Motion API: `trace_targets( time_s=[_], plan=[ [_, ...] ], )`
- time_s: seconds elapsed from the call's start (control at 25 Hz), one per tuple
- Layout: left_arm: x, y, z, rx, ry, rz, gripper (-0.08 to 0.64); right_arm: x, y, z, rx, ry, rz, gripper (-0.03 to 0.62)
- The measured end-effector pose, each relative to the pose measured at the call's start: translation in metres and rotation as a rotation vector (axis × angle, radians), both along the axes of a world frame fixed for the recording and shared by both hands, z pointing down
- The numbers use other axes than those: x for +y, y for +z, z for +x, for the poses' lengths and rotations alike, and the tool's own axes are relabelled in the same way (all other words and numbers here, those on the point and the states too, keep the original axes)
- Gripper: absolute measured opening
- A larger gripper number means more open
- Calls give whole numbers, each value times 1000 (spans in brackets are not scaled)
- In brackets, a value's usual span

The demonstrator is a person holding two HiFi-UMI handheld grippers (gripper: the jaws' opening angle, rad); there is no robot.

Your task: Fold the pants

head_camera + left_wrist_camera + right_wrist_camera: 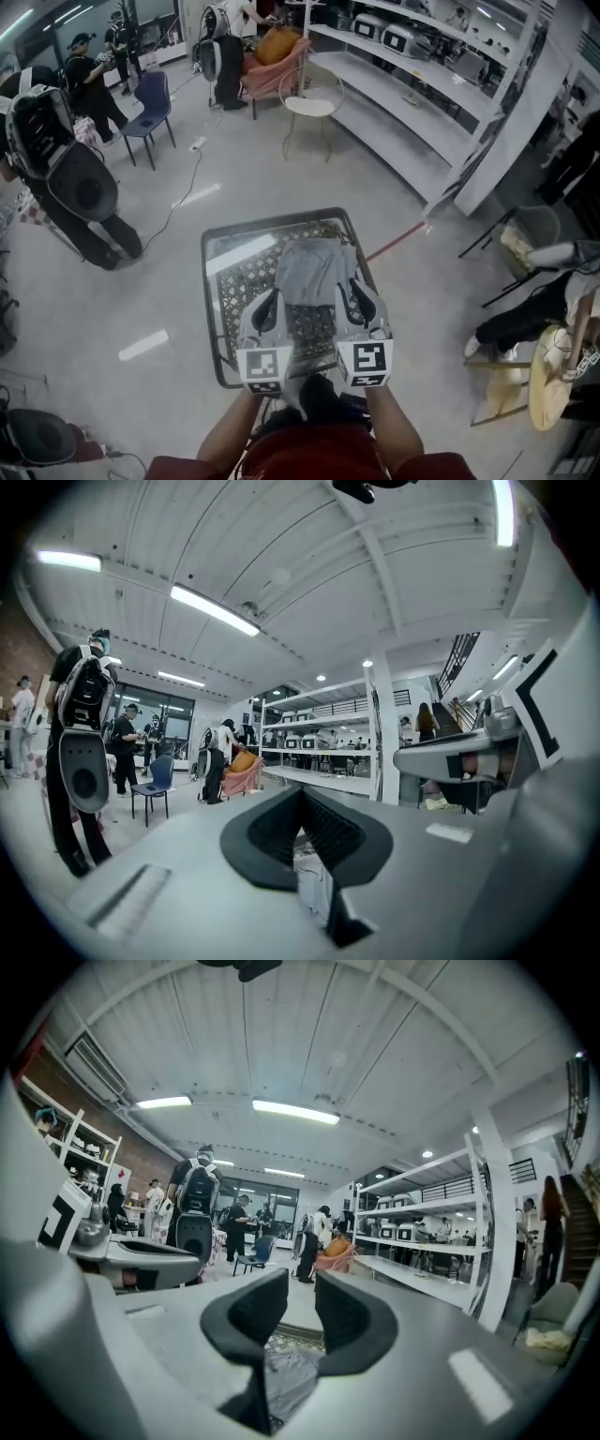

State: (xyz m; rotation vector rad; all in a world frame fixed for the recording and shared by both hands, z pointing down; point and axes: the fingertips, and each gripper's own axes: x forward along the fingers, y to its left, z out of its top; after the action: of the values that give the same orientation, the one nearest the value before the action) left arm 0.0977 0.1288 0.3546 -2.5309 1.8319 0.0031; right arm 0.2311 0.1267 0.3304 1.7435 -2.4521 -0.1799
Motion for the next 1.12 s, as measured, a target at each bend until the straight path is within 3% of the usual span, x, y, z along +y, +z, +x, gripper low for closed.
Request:
trace_targets(
  time_s=[0.24,0.44,0.72,0.92,1.12],
  plan=[
    [19,-35,25,6,-13,62,6,23,-42,21,-118,-42,71,81],
    [34,-60,54,0,-29,103,6,37,-63,60,-211,-44,44,81],
    [40,-72,68,-6,-83,118,6,41,-74,76,-219,-95,67,56],
    [47,-78,72,-11,-91,116,6,44,-74,73,-240,-145,38,2],
    [48,-81,82,-4,-87,120,6,44,-73,73,-197,-163,40,2]
  ],
)
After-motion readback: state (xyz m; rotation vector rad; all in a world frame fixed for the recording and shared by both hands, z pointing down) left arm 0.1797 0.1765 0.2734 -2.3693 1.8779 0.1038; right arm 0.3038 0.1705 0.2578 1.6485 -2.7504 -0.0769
